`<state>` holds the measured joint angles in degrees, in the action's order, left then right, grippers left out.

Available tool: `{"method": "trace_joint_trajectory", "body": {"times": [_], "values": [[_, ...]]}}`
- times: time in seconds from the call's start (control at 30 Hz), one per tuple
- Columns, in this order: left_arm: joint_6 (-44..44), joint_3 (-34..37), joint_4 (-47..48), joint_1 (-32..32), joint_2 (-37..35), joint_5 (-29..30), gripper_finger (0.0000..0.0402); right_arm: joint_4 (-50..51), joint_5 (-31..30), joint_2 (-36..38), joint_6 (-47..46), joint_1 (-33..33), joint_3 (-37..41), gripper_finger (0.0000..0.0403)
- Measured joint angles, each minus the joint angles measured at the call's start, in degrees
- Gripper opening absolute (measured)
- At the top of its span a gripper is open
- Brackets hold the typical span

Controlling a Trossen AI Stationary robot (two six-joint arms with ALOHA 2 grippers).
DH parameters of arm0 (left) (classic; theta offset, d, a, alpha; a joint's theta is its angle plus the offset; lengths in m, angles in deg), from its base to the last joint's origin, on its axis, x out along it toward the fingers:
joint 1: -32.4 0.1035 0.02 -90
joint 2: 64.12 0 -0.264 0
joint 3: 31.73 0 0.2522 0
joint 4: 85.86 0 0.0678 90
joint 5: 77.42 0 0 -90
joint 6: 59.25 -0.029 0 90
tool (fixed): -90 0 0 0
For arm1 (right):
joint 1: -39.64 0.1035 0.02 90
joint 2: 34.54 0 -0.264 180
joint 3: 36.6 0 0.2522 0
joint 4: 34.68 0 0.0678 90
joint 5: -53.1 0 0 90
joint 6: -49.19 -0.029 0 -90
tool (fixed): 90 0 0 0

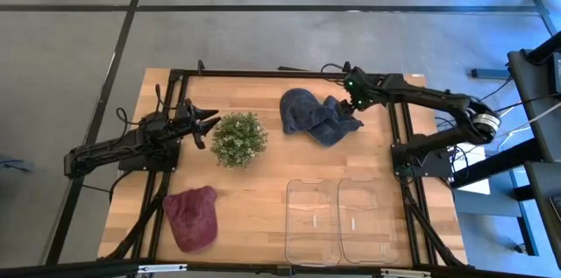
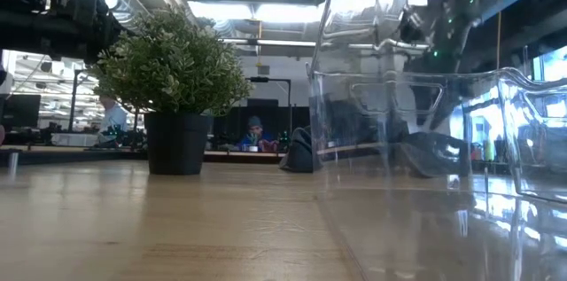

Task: Pick & Place hat
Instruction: Put the right blue cap into the right transparent bin

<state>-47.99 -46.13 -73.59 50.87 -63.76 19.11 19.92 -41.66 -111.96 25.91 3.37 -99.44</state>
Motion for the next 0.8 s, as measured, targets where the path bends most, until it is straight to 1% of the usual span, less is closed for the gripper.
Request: {"method": "trace_joint_trajectory", "body": {"times": [0.23,0.3,0.43,0.63,0.8], "values": [[0.0,0.0,0.0,0.0,0.0,0.0,0.0136,-0.9,-0.2,-7.7,-0.2,0.0,0.6,0.0252],[0.0,0.0,0.0,0.0,0.0,0.0,0.0136,-1.6,-1.5,-9.8,-0.2,0.0,0.6,0.0251],[0.0,0.0,0.0,0.0,0.0,0.0,0.0136,-5.7,-2.3,-13.6,0.5,0.0,0.6,0.0237],[0.0,0.0,0.0,0.0,0.0,0.0,0.0136,-8.0,-2.2,-18.4,1.4,0.0,0.4,0.0192],[0.0,0.0,0.0,0.0,0.0,0.0,0.0136,-8.1,-1.7,-19.8,3.0,0.1,0.3,0.013]]}}
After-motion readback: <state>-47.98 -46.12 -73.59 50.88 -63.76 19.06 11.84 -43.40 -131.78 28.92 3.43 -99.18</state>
